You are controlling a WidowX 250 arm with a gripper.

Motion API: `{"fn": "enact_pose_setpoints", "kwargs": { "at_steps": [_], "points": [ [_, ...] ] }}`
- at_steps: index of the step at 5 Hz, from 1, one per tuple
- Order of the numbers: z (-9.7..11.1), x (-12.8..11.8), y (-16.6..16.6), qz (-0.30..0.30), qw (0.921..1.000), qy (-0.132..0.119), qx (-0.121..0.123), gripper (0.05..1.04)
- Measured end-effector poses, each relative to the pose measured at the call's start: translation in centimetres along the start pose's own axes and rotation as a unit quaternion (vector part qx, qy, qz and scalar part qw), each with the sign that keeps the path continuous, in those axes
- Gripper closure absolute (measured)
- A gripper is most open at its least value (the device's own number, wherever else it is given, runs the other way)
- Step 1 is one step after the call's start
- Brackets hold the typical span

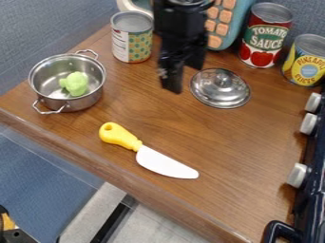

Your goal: Put the pot cover on the pot

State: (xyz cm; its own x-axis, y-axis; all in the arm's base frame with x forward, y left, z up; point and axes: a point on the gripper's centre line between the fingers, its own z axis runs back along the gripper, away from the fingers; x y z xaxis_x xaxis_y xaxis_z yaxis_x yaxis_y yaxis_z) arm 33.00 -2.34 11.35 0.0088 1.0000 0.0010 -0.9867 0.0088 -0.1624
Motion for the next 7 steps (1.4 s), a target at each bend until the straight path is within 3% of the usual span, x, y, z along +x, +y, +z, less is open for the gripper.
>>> {"fn": "enact_pose_setpoints", "kwargs": {
  "at_steps": [2,4,6,7],
  "points": [
    [-2.9,-1.8,-4.9,-0.028,0.9996,-0.01,0.002,0.083],
    [-5.0,-2.6,-6.2,-0.053,0.9983,-0.015,0.019,0.134],
    [-4.9,-2.2,-6.6,-0.046,0.9985,-0.028,0.008,0.677],
    [-4.8,-2.1,-6.3,-0.048,0.9983,-0.03,0.012,0.805]
  ]
}}
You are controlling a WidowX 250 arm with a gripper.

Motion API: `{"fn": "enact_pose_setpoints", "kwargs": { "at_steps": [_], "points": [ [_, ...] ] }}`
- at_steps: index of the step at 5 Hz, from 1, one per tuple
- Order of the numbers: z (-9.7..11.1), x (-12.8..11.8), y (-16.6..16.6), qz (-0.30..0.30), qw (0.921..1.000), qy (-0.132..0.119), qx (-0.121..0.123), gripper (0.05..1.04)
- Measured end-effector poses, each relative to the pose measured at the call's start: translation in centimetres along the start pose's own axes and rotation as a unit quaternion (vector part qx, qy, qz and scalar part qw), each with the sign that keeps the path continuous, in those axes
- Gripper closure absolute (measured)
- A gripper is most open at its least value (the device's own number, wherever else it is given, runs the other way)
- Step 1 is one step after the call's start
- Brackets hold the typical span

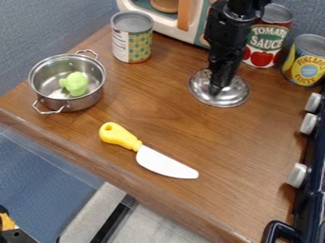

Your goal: Put the pot cover on the pot

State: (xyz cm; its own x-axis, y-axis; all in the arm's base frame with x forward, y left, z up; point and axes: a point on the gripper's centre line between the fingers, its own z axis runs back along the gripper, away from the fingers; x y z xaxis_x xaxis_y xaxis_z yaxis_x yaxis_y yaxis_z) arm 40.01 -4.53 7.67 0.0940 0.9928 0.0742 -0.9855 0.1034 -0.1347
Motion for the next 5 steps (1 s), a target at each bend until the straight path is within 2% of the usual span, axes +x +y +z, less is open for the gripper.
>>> {"fn": "enact_pose_setpoints", "kwargs": {
  "at_steps": [1,2,3,4,5],
  "points": [
    [0.2,0.1,0.7,-0.004,1.0,-0.002,0.007,0.805],
    [2.9,0.2,1.3,-0.002,0.9999,0.006,-0.013,0.805],
    [6.7,2.4,2.9,0.03,0.9988,0.014,-0.036,0.805],
    [9.5,6.1,6.3,0.086,0.9947,0.006,-0.057,0.805],
    [9.8,8.8,9.5,0.116,0.9914,-0.02,-0.059,0.805]
  ]
}}
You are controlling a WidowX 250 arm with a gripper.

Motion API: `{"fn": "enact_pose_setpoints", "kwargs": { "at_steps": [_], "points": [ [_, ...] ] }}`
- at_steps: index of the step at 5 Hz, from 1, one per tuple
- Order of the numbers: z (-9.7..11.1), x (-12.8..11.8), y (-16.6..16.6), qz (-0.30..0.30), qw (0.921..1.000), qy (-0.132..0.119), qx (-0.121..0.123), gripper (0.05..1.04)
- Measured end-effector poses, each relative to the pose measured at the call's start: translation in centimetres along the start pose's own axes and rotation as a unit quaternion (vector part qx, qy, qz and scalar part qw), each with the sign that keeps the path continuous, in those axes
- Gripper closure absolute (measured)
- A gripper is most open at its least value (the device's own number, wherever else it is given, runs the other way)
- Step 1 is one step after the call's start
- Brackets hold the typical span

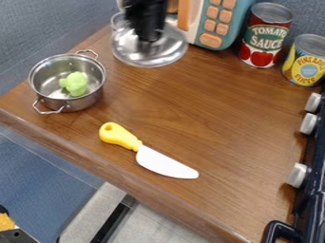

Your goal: Put the pot cover on the pot

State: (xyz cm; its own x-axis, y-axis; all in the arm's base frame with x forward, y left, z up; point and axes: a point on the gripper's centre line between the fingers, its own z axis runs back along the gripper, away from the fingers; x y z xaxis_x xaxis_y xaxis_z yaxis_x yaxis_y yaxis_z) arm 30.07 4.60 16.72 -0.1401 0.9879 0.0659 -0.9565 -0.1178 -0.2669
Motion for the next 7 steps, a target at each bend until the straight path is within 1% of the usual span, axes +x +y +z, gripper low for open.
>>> {"fn": "enact_pose_setpoints", "kwargs": {
  "at_steps": [1,2,3,5,6,7],
  "points": [
    [-1.6,4.3,2.4,0.054,0.9982,-0.019,0.018,0.805],
    [-2.9,6.5,3.8,0.076,0.9958,-0.04,0.031,0.805],
    [-4.8,8.3,4.8,0.089,0.9924,-0.06,0.06,0.805],
    [-5.8,9.3,5.3,0.077,0.9923,-0.062,0.075,0.805],
    [-5.9,9.5,5.1,0.073,0.9933,-0.054,0.071,0.805],
    [-6.0,9.3,5.1,0.061,0.9948,-0.039,0.072,0.805]
  ]
}}
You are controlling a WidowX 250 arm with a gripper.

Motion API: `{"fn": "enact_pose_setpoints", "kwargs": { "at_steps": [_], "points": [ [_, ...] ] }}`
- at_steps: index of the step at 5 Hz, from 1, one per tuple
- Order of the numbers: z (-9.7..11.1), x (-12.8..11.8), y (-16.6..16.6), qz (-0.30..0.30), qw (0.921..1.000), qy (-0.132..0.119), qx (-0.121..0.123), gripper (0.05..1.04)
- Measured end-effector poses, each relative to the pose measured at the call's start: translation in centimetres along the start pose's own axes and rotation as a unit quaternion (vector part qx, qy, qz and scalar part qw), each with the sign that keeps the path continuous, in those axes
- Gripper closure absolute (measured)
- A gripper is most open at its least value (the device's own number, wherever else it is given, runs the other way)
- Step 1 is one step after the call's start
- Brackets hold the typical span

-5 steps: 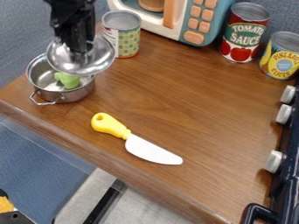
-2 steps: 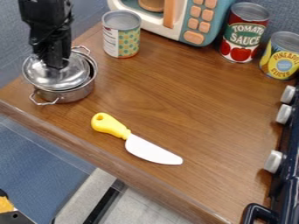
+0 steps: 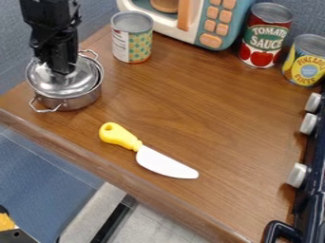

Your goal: Put the pot cover on the pot

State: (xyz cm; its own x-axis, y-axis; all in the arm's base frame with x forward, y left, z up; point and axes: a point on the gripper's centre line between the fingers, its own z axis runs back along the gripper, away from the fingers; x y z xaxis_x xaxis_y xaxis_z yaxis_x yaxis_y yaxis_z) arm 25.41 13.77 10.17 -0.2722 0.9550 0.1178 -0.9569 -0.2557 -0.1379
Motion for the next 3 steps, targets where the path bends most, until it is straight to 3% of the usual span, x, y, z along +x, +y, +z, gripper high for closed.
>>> {"fn": "enact_pose_setpoints", "kwargs": {
  "at_steps": [1,2,3],
  "points": [
    [0.07,-0.15,0.05,0.0,1.0,0.009,-0.003,0.805],
    [0.94,-0.45,0.44,0.004,0.9992,0.036,-0.017,0.805],
    [1.05,-0.76,0.78,0.002,0.9988,0.048,-0.008,0.749]
  ]
}}
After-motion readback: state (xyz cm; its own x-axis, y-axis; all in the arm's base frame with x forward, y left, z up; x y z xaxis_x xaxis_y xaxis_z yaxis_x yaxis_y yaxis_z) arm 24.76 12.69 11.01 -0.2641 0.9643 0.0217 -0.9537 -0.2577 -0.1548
